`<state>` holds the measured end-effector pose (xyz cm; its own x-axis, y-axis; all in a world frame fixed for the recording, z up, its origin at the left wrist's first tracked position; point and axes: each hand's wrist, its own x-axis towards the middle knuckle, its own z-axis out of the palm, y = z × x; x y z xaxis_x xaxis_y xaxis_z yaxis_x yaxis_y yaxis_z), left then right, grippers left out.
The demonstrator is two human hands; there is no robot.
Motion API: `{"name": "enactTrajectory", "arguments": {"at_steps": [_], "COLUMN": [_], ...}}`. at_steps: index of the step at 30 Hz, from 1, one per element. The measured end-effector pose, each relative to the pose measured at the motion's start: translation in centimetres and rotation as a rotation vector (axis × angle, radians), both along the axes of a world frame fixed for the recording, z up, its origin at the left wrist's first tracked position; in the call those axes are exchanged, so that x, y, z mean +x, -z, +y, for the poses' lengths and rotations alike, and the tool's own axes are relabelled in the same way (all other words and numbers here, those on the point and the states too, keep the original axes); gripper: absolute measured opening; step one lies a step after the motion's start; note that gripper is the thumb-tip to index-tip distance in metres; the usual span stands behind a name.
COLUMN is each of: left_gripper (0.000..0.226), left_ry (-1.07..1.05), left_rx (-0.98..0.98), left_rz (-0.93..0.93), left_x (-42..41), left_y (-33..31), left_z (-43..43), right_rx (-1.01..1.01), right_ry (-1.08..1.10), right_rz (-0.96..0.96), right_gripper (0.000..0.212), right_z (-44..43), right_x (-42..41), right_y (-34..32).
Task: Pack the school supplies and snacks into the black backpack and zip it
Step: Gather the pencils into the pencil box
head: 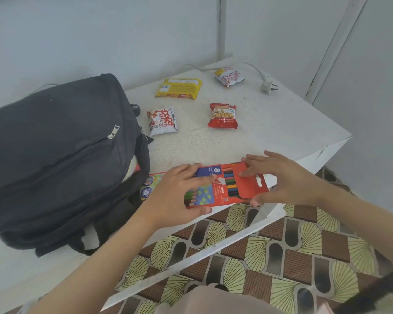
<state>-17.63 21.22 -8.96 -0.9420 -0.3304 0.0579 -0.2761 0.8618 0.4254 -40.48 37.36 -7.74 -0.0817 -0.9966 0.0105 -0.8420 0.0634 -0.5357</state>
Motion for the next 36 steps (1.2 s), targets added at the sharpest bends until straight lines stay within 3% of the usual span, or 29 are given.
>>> {"name": "enactTrajectory", "arguments": {"at_steps": [7, 15, 21, 27, 33, 36], "left_gripper": [0.068, 0.075, 0.093, 0.09, 0.096, 0.094], "left_ry": [-0.02, -0.008, -0.044, -0.11, -0.094, -0.036], "left_rx": [0.012, 0.001, -0.064, 0.018, 0.078, 0.008], "left_rz": [0.016, -0.013, -0.116, 0.017, 0.026, -0.026], "left_x": [-1.4, -1.6, -0.5, 0.8, 0.9, 0.3], "left_y": [-0.2, -0.3, -0.2, -0.5, -0.8, -1.3], "left_z": [0.8, 1.0, 0.3, 1.1, 1.6, 1.2], "right_rx": [-0.017, 0.046, 0.079, 0.107, 0.106, 0.094], "right_ry": [0.017, 0.083, 0.048, 0.002, 0.026, -0.039], "right_rz": [-0.037, -0.231, -0.109, -0.039, 0.02, 0.089], "right_gripper": [0.072, 0.1, 0.104, 0.1, 0.098, 0.1], "right_z": [-1.2, -1.2, -0.9, -1.0, -0.6, -0.7], "right_x": [2.1, 2.8, 1.9, 1.8, 2.6, 3.1], "right_y": [-0.6, 0.2, 0.3, 0.0, -0.7, -0.7]}}
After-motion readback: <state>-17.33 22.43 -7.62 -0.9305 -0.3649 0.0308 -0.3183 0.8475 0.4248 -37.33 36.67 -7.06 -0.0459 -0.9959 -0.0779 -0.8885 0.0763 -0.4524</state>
